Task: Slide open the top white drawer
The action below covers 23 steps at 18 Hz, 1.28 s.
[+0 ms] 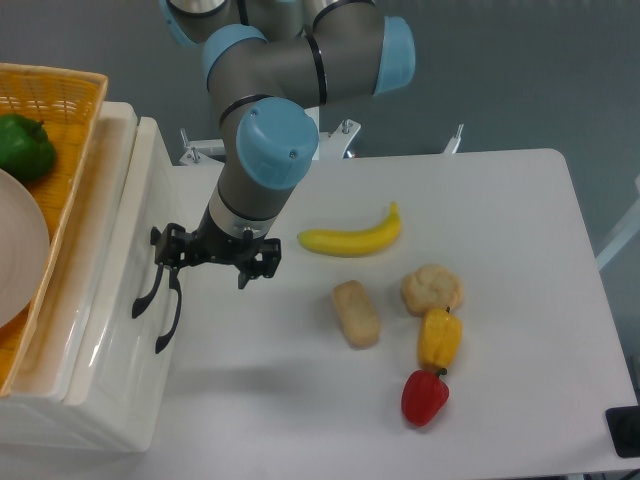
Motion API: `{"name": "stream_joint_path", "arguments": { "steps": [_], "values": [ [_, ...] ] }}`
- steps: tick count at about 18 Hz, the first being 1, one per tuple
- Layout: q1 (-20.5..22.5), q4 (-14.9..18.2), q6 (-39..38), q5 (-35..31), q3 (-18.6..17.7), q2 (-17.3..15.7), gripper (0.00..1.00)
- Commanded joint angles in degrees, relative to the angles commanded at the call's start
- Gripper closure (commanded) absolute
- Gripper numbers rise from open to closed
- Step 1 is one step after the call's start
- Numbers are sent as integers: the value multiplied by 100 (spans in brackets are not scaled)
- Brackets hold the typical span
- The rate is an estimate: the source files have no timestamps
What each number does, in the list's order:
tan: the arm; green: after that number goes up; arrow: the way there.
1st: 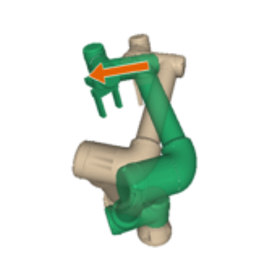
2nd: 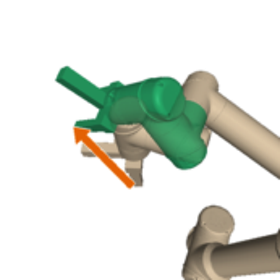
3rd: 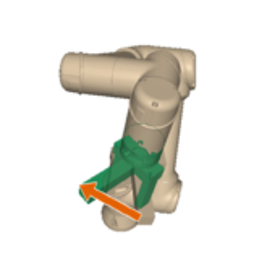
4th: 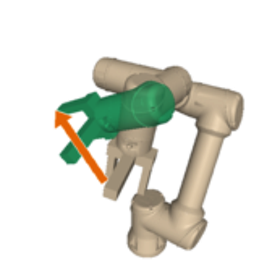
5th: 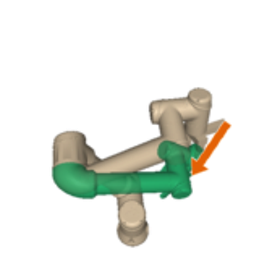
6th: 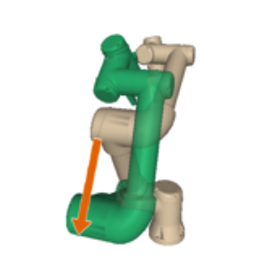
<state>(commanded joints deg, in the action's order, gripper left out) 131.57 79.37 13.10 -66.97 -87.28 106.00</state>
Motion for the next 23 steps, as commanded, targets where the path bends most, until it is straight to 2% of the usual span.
{"name": "stream_joint_path", "arguments": {
  "steps": [23],
  "values": [
    [-228, 44, 9, 88, -79, 17, 0]
  ]
}}
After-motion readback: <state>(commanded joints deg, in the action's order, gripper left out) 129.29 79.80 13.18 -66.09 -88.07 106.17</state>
